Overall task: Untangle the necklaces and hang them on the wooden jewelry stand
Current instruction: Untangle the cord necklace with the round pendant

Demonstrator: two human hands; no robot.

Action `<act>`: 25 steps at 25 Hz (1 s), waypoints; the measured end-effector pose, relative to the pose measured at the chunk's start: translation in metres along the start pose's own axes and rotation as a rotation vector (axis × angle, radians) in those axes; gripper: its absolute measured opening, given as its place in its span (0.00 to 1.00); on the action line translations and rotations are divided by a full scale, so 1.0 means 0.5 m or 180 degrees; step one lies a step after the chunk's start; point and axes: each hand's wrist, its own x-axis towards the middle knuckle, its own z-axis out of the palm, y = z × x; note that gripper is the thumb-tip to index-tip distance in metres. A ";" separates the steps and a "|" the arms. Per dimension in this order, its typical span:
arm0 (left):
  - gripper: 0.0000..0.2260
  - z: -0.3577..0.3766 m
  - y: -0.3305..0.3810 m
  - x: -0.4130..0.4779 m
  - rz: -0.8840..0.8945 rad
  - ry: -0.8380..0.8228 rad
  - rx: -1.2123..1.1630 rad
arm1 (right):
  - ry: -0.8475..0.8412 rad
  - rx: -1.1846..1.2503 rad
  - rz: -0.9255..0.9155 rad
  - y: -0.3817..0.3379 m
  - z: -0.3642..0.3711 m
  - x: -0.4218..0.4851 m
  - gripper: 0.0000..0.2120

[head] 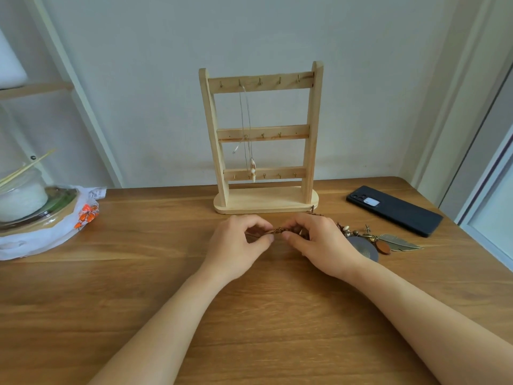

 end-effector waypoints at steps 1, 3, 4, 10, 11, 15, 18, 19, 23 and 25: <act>0.07 -0.001 0.000 -0.001 -0.0047 -0.0057 -0.0182 | -0.0005 -0.0003 -0.0004 0.000 0.000 0.000 0.06; 0.08 -0.008 0.006 0.000 -0.0112 -0.0215 -0.0477 | -0.0006 -0.0015 -0.0012 0.000 0.003 0.000 0.05; 0.06 -0.009 0.008 0.001 -0.0156 -0.0248 -0.0585 | 0.0009 -0.0016 -0.0015 0.001 0.004 0.000 0.05; 0.03 -0.007 0.004 0.000 -0.0247 -0.0286 -0.0350 | 0.0197 0.0025 -0.0085 0.000 0.004 -0.003 0.04; 0.03 -0.006 0.004 0.000 -0.0295 -0.0229 -0.0463 | 0.0206 0.0009 -0.0096 0.000 0.004 -0.002 0.05; 0.05 -0.007 0.017 0.002 -0.0654 0.0095 -0.1338 | 0.0222 0.0015 -0.0120 0.000 0.004 -0.001 0.07; 0.05 -0.008 0.028 -0.001 -0.0893 0.0245 -0.1592 | 0.0189 0.0007 -0.0166 0.000 0.007 -0.002 0.06; 0.05 -0.009 0.030 0.001 -0.1004 0.0222 -0.1652 | 0.0200 0.0012 -0.0176 0.000 0.007 0.000 0.05; 0.07 -0.014 0.024 0.009 -0.1249 -0.0285 -0.2005 | 0.0262 0.0002 -0.0185 0.000 0.007 0.003 0.04; 0.04 -0.021 0.022 0.006 -0.1261 -0.0633 -0.2529 | 0.0311 0.0002 -0.0190 0.000 0.008 0.000 0.03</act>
